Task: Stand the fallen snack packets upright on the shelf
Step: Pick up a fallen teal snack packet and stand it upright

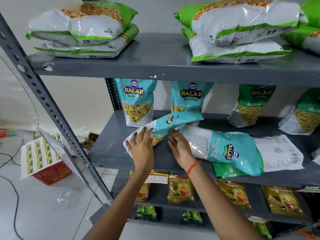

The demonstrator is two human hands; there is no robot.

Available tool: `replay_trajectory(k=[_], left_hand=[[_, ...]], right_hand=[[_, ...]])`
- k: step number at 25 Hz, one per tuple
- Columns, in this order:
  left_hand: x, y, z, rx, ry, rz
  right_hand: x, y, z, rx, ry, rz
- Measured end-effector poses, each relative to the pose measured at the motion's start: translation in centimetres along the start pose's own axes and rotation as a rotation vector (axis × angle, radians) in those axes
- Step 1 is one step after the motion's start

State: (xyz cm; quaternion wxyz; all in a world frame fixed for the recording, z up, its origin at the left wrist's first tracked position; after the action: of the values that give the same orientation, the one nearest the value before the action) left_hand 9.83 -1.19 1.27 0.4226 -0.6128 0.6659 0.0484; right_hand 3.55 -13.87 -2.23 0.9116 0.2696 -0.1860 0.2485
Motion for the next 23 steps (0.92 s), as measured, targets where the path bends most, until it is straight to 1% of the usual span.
replay_trajectory(k=[2, 4, 7, 11, 13, 15, 19, 23], left_hand=[[-1.6, -1.5, 0.6, -0.015, 0.195, 0.002], [-2.9, -2.5, 1.4, -0.071, 0.396, 0.066], [-3.8, -2.2, 2.5, -0.271, 0.608, 0.219], [-4.4, 0.4, 3.6, -0.498, 0.880, 0.446], [-5.0, 2.1, 3.8, -0.601, 0.928, 0.549], [-5.7, 3.5, 3.9, -0.653, 0.937, 0.609], [-7.1, 5.1, 3.9, -0.652, 0.949, 0.651], [-7.9, 5.0, 3.5, -0.641, 1.005, 0.651]], right_hand=[[0.5, -0.6, 0.0, -0.016, 0.096, 0.080], [0.7, -0.8, 0.0, -0.041, 0.159, 0.204], [-0.4, -0.4, 0.1, -0.104, 0.223, 0.364], [-2.6, 2.2, 1.3, -0.107, 0.231, 0.418], [-3.7, 3.7, 1.7, -0.084, 0.252, 0.439], [-4.6, 5.5, 1.9, -0.084, 0.296, 0.457], [-5.4, 8.8, 2.7, -0.180, 0.358, 0.441], [-4.9, 10.2, 3.9, -0.240, 0.332, 0.467]])
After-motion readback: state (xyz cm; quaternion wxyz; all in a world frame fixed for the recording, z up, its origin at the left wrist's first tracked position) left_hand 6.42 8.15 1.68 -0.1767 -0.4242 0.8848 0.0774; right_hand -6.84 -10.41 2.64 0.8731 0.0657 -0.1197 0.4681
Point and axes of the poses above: each hand's wrist, its own y-axis away from the middle knuckle, its own x-axis out of the palm, z = x × y, the point moved 5 cm from there along -y, towards the middle knuckle, and after that the axes turned 10 degrees about -z, right-handed, at the moved point
